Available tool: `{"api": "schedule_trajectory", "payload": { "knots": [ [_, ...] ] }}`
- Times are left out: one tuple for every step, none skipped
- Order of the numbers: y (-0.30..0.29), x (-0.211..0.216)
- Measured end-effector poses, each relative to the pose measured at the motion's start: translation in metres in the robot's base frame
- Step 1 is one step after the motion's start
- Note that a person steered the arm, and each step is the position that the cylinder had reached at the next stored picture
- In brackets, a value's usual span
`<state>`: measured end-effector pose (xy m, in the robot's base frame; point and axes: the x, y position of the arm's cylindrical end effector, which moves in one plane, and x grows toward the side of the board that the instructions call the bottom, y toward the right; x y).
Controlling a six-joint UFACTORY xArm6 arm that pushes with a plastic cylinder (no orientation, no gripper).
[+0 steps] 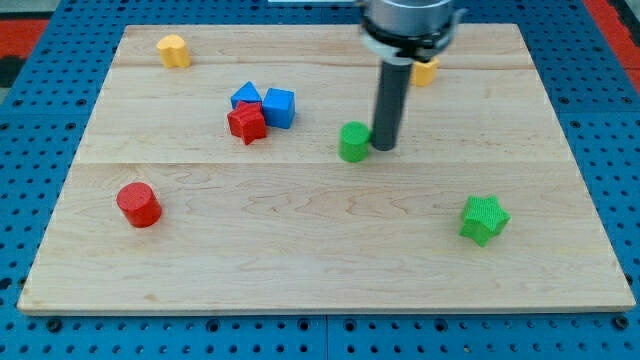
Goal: Move green circle to the bottom right of the blue cube
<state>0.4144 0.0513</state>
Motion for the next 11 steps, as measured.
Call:
{"api": "schedule_trajectory", "payload": {
  "knots": [
    [-0.012,0.001],
    [-0.012,0.007],
    [-0.027,0.007],
    [-0.054,0.007],
    [-0.062,-0.009],
    [-0.063,-0.02],
    [0.004,-0.02],
    [0.097,-0.015],
    [0.181,0.012],
    [0.201,0.048],
    [0.201,0.093]
  ]
}}
